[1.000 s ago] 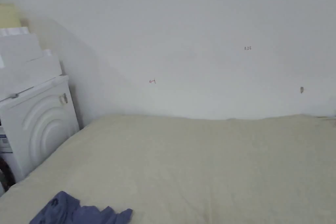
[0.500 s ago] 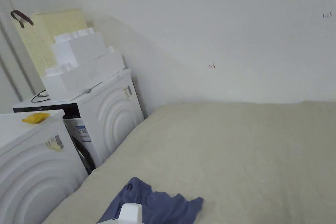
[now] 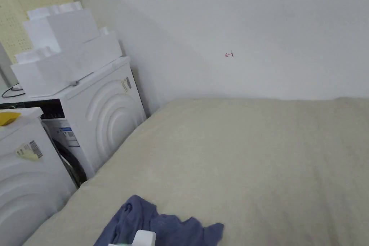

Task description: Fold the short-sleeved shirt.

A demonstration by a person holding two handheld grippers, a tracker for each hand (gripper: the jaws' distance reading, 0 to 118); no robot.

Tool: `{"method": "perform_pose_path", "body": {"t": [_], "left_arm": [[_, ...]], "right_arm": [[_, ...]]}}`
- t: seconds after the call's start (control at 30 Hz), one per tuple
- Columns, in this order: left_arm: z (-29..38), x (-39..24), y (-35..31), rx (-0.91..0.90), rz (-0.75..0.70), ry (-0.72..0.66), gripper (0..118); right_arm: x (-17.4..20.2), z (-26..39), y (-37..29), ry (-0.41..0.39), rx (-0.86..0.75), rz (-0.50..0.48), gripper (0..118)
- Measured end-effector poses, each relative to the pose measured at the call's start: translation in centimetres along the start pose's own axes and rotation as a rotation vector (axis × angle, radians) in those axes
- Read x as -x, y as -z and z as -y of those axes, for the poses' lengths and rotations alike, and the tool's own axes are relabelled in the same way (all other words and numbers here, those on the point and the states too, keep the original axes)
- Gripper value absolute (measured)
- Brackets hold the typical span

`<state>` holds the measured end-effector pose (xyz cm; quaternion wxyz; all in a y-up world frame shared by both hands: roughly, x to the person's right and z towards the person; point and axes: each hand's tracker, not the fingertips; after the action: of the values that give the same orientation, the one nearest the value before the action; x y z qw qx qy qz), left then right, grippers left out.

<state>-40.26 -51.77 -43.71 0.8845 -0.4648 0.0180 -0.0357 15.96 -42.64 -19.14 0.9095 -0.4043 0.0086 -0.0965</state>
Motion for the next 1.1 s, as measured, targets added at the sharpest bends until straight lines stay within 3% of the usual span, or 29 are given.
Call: {"method": "perform_pose_path", "body": {"t": [0.07, 0.1, 0.17, 0.23, 0.43, 0.63, 0.97, 1.1], "left_arm": [[0.2, 0.1, -0.1, -0.010, -0.004, -0.010, 105], [0.4, 0.2, -0.1, -0.015, -0.005, -0.018, 99], [0.6, -0.1, -1.1, -0.065, 0.017, 0.003, 65], [0.8, -0.4, -2.1, -0.111, 0.047, -0.002, 10], [0.4, 0.7, -2.1, -0.090, 0.092, -0.166, 10], [-2.6, 2.4, -10.6, -0.303, 0.125, -0.261, 8], [-15.4, 1.6, -30.8, -0.678, 0.000, -0.036, 8], [-20.1, -2.3, -32.0, -0.715, 0.013, 0.110, 8]], "right_arm": [[0.1, 0.0, 0.5, -0.004, 0.011, 0.005, 4], [0.1, 0.1, 0.7, -0.007, 0.017, 0.005, 4], [0.2, 0.2, 1.1, -0.012, 0.031, -0.001, 4], [0.2, 0.5, 1.3, -0.006, 0.043, -0.011, 4], [-0.1, 1.1, 0.5, 0.001, 0.050, -0.023, 4], [-1.5, 0.9, -0.7, 0.031, 0.014, -0.031, 4], [-3.2, 1.7, -3.1, 0.115, -0.073, -0.080, 4], [-4.4, 2.5, -3.7, 0.161, -0.090, -0.069, 4]]}}
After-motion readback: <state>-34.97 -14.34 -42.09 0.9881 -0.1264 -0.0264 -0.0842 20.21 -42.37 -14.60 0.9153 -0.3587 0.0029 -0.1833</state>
